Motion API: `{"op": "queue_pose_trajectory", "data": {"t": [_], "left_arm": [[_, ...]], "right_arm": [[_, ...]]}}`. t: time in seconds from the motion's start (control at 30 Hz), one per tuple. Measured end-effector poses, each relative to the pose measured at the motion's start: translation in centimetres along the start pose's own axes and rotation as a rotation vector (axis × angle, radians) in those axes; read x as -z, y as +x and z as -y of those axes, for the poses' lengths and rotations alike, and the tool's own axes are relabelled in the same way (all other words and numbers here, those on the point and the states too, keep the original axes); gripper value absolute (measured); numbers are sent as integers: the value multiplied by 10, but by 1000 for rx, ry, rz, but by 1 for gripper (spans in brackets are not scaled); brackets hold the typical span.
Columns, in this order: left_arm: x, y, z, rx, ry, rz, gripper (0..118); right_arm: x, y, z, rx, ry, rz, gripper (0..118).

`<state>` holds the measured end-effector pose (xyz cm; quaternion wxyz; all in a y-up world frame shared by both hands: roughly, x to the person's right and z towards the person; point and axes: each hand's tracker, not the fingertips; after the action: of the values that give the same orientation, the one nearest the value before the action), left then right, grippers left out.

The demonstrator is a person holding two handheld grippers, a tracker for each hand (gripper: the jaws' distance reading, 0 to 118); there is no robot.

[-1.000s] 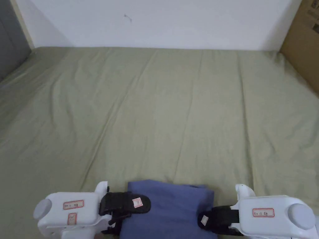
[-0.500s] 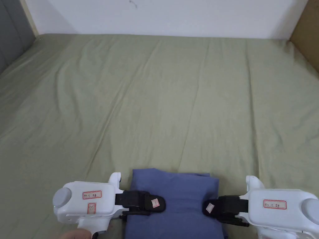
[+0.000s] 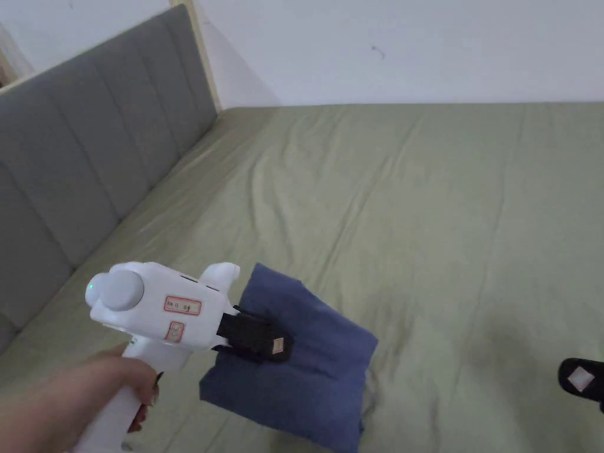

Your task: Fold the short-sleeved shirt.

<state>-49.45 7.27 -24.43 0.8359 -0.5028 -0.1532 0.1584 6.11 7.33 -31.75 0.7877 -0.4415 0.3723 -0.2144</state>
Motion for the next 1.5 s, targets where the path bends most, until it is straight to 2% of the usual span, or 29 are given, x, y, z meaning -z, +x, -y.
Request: {"op": "queue_pose_trajectory", "data": {"t": [0.07, 0.17, 0.23, 0.27, 0.3, 0.33, 0.37, 0.43, 0.5, 0.77, 0.9, 0.97, 1.0, 1.03, 1.07, 1.1, 1.17, 1.3, 1.4, 1.5], "left_arm": [[-24, -27, 2, -39, -20, -143, 21], [-45, -78, 3, -94, -27, -275, 21], [-51, -98, 5, -107, -53, -366, 23], [-51, -98, 10, -83, -57, -427, 29], [-50, -102, 11, -60, -67, -482, 49], [-47, -107, 12, -37, -76, -546, 79], [-45, -110, 14, -28, -88, -590, 96], [-43, -133, 15, -22, -124, -725, 106], [-52, -137, 15, -15, -88, -776, 105], [-88, -123, 31, -143, 20, -729, 105], [-73, -77, 34, -222, 104, -513, 105], [-50, -53, 29, -208, 126, -409, 102], [-39, -35, 27, -195, 132, -404, 87], [-26, -15, 25, -211, 143, -368, 60], [-11, 8, 21, -242, 159, -290, 26], [0, 25, 20, -267, 179, -213, 1], [23, 63, 15, -287, 188, -78, 1], [46, 145, 0, -114, 262, -74, 1], [41, 200, -17, -80, 387, -93, 1], [23, 241, -29, -37, 585, -148, 1]], "right_arm": [[-2, -6, 3, 17, 3, -4, 0], [0, -9, 7, 38, -7, 8, 0], [2, -12, 7, 9, -33, 56, 0], [2, -14, 7, -11, -34, 84, 0], [2, -16, 5, -18, -33, 97, 0], [2, -17, 3, -17, -33, 98, 0], [2, -18, 1, -15, -32, 99, 0], [0, -18, -3, -2, -22, 97, 0], [-1, -21, -7, 1, -12, 93, 0], [-1, -19, -14, -8, 6, 99, 0], [-2, -20, -12, -27, 1, 101, 0], [-4, -20, -12, -41, 2, 107, 0], [-5, -21, -12, -48, 1, 110, 0], [-6, -22, -14, -59, -4, 116, 0], [-8, -24, -15, -74, -13, 141, 0], [-9, -25, -16, -85, -23, 175, 0], [-15, -27, -21, -84, -56, 249, 0], [-37, -27, -33, -62, -95, 400, 0], [-62, -25, -44, -49, -23, 424, 0], [-86, -42, -54, -120, 131, 422, 0]]}}
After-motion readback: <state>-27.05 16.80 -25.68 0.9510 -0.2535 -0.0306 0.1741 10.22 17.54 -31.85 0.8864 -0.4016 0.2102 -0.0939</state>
